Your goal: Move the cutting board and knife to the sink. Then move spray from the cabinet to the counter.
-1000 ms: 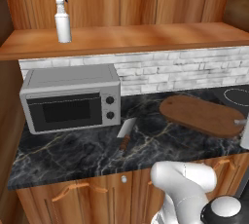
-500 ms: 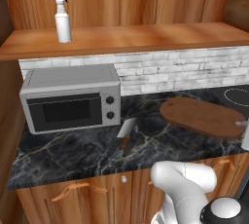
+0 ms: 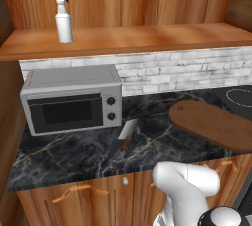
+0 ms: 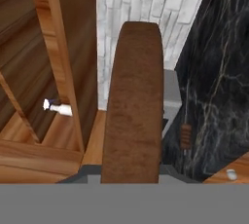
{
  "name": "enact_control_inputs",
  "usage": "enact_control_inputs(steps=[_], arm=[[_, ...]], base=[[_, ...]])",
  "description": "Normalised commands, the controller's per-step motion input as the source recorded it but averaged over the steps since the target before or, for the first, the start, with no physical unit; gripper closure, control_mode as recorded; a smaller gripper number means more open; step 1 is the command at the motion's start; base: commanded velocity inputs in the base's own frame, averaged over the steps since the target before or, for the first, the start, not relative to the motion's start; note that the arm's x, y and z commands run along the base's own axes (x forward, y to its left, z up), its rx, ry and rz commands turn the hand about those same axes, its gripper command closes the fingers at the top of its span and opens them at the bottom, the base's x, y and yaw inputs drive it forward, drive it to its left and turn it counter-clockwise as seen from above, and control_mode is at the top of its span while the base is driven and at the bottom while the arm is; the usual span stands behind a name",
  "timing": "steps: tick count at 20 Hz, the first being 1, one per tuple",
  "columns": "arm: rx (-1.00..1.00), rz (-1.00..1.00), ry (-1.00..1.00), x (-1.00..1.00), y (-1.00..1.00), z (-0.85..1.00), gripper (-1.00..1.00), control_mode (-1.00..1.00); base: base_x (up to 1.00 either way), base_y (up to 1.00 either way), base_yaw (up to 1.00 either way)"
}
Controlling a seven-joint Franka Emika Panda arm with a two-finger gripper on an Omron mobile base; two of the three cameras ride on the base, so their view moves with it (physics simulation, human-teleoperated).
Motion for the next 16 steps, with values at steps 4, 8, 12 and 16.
enact_control_inputs(steps=[4,8,12,16], arm=[[0.01,-0.09,0.0,-0.07,0.0,0.0,1.0,-1.0],[0.0,0.0,0.0,0.05,0.08,0.0,1.0,-1.0],[0.0,0.0,0.0,0.03,0.05,0.0,1.0,-1.0],[0.0,0.0,0.0,0.0,0.0,0.0,1.0,-1.0]], base=[[0.0,0.0,0.0],[0.0,0.0,0.0],[0.0,0.0,0.0],[0.0,0.0,0.0]])
